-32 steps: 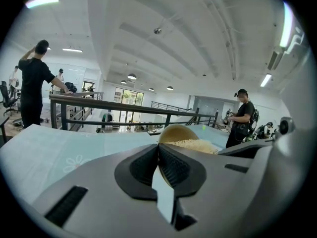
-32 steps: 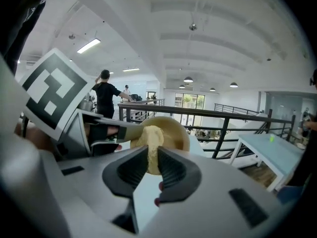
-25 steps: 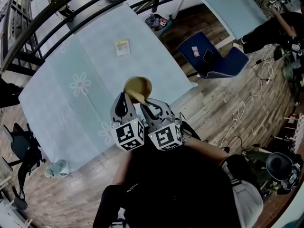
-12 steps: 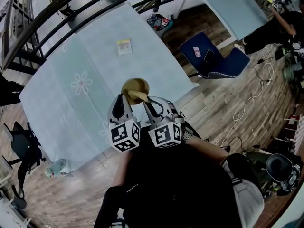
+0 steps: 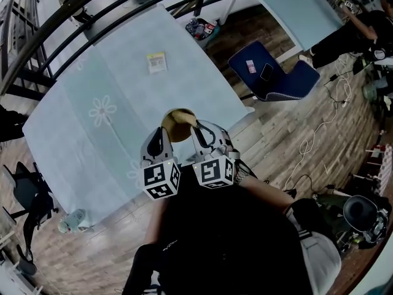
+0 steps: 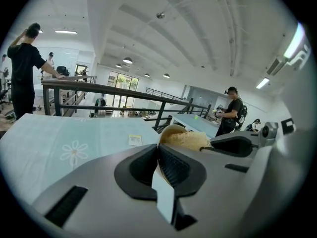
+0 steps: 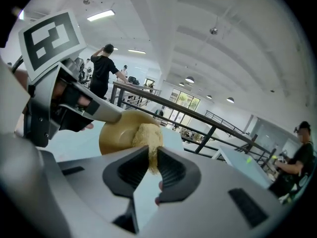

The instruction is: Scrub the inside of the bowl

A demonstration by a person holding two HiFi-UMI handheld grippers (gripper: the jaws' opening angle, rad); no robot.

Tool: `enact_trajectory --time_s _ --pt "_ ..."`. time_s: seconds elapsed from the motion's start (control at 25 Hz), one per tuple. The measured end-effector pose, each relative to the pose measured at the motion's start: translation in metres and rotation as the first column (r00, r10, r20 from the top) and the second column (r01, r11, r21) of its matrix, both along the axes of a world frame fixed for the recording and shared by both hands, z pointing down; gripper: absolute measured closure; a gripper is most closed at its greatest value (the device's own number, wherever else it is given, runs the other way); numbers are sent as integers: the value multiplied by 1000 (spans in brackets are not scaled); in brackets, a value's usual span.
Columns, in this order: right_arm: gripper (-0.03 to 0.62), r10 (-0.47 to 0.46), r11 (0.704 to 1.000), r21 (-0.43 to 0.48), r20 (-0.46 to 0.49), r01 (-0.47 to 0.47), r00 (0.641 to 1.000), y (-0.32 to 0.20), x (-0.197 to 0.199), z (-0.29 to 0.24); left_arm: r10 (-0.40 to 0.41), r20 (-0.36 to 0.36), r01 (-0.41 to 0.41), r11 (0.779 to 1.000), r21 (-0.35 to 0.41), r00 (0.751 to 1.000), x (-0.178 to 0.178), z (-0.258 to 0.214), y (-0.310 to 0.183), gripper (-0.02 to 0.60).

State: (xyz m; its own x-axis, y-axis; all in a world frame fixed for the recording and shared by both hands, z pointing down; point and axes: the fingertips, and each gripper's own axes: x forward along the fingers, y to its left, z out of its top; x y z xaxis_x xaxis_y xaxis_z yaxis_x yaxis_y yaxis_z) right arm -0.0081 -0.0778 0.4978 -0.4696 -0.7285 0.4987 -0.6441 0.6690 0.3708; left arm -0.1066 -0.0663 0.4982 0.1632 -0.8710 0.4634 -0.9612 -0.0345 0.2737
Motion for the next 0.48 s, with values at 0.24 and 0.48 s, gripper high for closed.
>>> enact_trajectory --time_s 0.24,0.48 --pt "536 38 999 16 -2 -38 999 -3 5 -1 16 1 -16 999 -36 1000 3 12 0 560" --pt "536 60 998 9 7 -60 998 -4 10 0 -2 2 2 996 -87 1000 -1 39 -4 561"
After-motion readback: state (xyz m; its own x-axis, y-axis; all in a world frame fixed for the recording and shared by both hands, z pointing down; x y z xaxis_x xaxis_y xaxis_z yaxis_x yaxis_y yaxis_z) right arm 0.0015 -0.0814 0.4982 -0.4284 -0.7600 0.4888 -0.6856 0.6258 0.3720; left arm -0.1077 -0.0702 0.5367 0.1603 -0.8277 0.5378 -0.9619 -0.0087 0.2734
